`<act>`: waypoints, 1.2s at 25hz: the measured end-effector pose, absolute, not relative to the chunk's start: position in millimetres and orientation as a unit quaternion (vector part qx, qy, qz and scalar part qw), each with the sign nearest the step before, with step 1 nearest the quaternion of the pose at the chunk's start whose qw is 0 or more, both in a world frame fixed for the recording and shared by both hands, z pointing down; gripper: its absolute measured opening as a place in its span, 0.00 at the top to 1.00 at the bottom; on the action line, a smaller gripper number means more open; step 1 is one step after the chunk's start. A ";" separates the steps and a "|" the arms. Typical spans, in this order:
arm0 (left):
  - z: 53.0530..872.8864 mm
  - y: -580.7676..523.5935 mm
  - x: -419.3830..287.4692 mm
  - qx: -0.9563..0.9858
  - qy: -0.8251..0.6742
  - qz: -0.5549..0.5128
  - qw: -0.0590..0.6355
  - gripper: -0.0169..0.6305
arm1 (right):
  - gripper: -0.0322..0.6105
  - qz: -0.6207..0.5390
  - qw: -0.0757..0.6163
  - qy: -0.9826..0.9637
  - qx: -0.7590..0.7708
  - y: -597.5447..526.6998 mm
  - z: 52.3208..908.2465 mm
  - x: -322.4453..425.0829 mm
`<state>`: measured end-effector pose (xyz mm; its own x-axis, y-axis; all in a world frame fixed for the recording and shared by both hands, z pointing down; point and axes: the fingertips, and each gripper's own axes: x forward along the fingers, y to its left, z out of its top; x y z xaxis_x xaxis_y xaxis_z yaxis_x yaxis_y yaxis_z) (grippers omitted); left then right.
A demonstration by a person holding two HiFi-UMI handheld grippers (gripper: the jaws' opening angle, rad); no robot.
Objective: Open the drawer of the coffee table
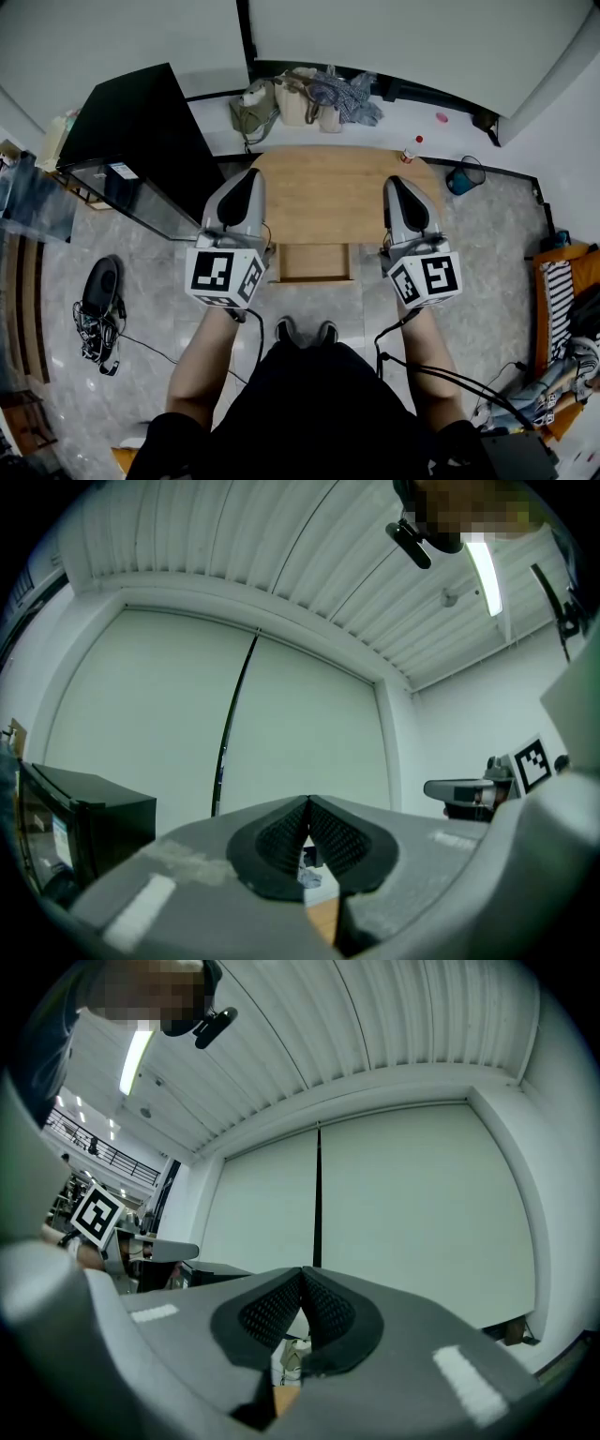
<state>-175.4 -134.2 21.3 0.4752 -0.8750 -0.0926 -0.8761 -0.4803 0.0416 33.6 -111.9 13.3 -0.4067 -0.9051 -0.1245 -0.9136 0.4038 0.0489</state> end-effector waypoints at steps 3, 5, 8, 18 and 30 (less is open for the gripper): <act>21.4 -134.0 -175.4 -0.859 0.510 0.050 0.007 0.97 | 0.95 0.055 0.041 0.836 -0.544 -112.1 12.7 35.5; 21.4 -134.0 -174.8 -0.859 0.510 0.049 0.008 0.97 | 0.95 0.056 0.041 0.836 -0.544 -112.2 12.2 36.7; 21.6 -134.0 -173.6 -0.859 0.510 0.048 0.008 0.97 | 0.95 0.057 0.042 0.836 -0.544 -111.6 11.5 38.1; 26.0 -133.8 -170.5 -0.858 0.511 0.046 0.002 0.97 | 0.95 0.049 0.044 0.835 -0.547 -111.3 15.3 43.5; 29.0 -131.9 -167.9 -0.860 0.509 0.043 0.000 0.97 | 0.95 0.047 0.044 0.838 -0.542 -109.7 16.9 39.4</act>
